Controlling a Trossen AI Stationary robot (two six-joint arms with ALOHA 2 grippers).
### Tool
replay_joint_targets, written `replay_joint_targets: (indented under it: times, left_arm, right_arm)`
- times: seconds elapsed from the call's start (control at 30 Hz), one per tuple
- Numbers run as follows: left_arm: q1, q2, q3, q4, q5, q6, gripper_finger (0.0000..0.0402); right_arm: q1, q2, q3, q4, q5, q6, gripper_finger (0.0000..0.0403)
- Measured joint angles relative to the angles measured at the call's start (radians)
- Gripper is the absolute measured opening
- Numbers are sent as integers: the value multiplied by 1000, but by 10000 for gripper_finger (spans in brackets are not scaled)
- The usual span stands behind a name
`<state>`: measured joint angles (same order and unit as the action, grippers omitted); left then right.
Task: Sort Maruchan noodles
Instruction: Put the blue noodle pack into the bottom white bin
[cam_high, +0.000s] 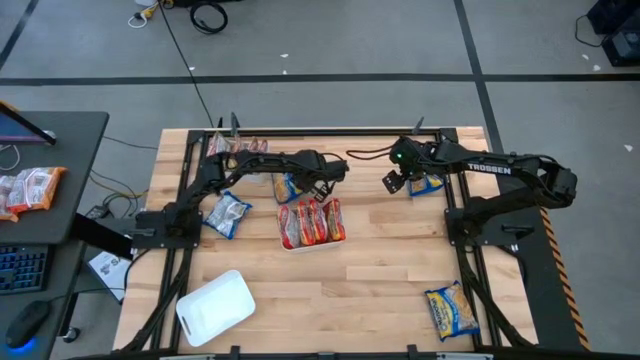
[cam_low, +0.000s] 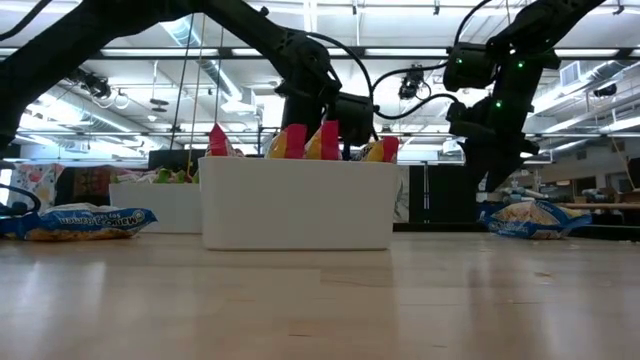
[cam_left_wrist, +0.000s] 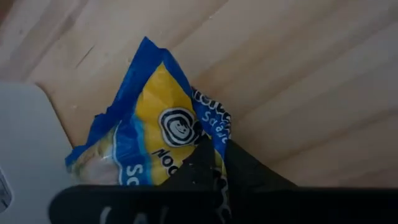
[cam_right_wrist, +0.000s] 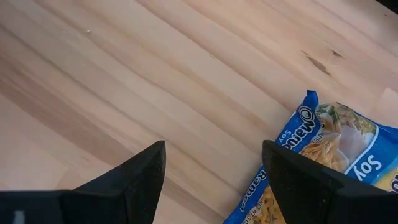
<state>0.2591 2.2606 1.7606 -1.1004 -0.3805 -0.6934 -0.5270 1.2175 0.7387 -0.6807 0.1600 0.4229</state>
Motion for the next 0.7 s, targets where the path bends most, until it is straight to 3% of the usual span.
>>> replay_joint_targets:
  times: [0.13, 0.33, 0.53, 0.63, 0.7]
  left_arm:
    - [10, -69, 24, -4, -3, 7, 16]
    - [-39, -282, 34, 3, -47, 77, 16]
    - [-193, -505, 35, -60, -94, 181, 16]
    - [-294, -590, 34, -118, -104, 185, 16]
    - [-369, -637, 34, -146, -106, 173, 16]
  right_arm:
    - [0, 0, 0, -1, 0, 4, 270]
    - [3, 0, 0, -10, -38, 29, 270]
    - [66, -21, 0, 35, -142, -18, 270]
    - [150, -72, 0, 123, -211, -20, 270]
    - [219, -116, 0, 204, -201, 11, 270]
